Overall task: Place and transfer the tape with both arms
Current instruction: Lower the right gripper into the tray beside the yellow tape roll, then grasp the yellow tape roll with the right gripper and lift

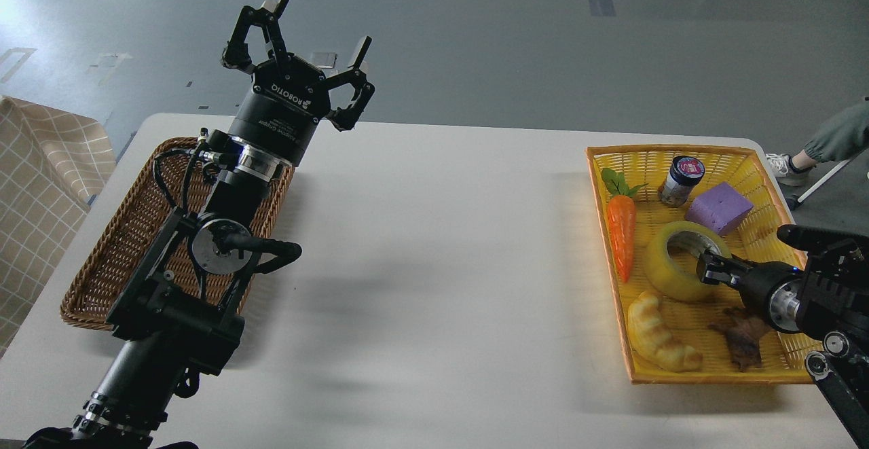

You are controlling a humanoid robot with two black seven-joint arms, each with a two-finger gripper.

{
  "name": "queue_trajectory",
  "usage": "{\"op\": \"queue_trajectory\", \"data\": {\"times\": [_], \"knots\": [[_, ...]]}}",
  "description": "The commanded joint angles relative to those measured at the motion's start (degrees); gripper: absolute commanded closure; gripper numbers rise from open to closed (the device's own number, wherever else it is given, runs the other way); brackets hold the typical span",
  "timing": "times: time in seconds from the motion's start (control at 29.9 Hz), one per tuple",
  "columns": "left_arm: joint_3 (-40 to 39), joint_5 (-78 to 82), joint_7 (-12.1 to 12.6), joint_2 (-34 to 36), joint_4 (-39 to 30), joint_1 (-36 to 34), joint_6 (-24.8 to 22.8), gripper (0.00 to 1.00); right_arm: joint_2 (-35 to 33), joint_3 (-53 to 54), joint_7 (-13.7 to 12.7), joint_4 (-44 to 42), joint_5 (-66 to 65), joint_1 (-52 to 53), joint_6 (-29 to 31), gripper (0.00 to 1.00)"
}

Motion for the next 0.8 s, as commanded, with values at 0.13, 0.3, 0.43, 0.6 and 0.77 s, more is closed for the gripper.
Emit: {"op": "queue_trajectory", "data": {"times": [0.13,0.3,0.43,0.6,0.77], "knots": [[-0.18,0.07,-0.11,0.16,0.0,0.0,0.01,0.02,1.1,0.31,0.13,0.18,0.02,0.05,0.01,0.92],[-0.27,0.07,-0.11,0.33,0.0,0.17,0.01,0.02,1.1,1.45,0.22,0.44,0.02,0.14,0.01,0.96],[-0.27,-0.02,-0.11,0.6,0.0,0.26,-0.07,0.02,0.93,3.38,0.66,1.14,0.13,-0.12,0.01,0.96],[-0.36,-0.02,-0.11,0.6,0.0,0.44,-0.07,0.02,0.05,5.14,0.75,2.73,2.05,-0.3,0.01,0.96],[-0.36,-0.02,-0.2,0.07,0.0,0.88,-0.16,0.02,-1.18,6.9,0.75,5.54,4.87,-0.21,0.01,0.96]]}}
